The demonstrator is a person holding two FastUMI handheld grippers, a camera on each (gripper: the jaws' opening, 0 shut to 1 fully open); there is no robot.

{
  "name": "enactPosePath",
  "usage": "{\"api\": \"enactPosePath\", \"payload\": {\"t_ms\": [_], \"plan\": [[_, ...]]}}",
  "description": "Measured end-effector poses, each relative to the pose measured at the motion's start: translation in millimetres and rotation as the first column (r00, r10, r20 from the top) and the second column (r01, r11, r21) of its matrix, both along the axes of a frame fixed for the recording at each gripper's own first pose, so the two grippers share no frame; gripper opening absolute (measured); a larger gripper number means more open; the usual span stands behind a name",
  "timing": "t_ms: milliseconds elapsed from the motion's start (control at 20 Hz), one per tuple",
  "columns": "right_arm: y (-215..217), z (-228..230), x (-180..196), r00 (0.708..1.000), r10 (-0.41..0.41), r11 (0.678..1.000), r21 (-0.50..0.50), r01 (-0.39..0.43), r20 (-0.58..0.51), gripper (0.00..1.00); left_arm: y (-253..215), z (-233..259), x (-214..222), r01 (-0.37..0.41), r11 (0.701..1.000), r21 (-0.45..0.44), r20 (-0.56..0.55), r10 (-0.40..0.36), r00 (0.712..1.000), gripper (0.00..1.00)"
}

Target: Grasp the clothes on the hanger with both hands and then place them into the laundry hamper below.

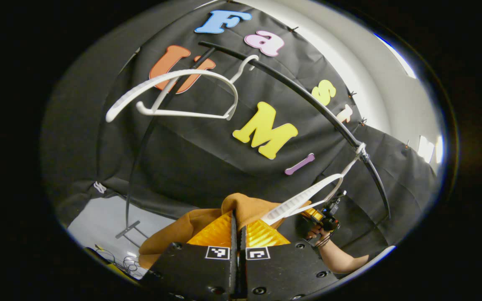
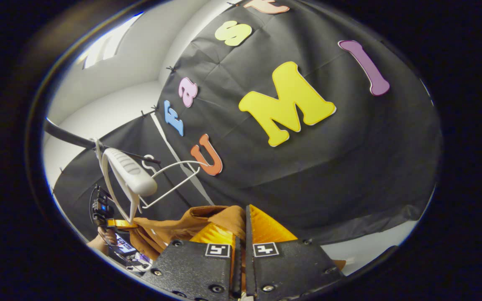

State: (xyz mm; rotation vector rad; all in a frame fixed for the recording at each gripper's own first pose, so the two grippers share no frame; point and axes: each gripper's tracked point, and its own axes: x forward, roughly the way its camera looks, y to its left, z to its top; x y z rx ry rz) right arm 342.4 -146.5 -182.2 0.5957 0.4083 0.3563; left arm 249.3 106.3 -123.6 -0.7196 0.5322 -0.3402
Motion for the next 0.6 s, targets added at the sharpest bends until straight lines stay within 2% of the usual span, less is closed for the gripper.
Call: {"api": "enactPosePath", "payload": {"t_ms": [350, 450, 600], "plan": [[13, -30, -49, 0.998, -0.03, 0.999, -0.019, 0.029, -0.058, 0.07, -24, -11, -43, 0.027, 0.999, 0.047, 0.02, -0.028, 0.999, 0.0], [16, -44, -72, 0.997, -0.038, 0.997, -0.062, 0.034, -0.066, 0.07, -29, -9, -56, 0.031, 0.998, 0.058, 0.036, -0.033, 0.999, 0.0], [29, -50, -103, 0.996, -0.041, 0.997, -0.068, 0.035, -0.079, 0.06, -45, -7, -76, 0.067, 0.995, 0.07, 0.062, -0.071, 0.996, 0.0]]}}
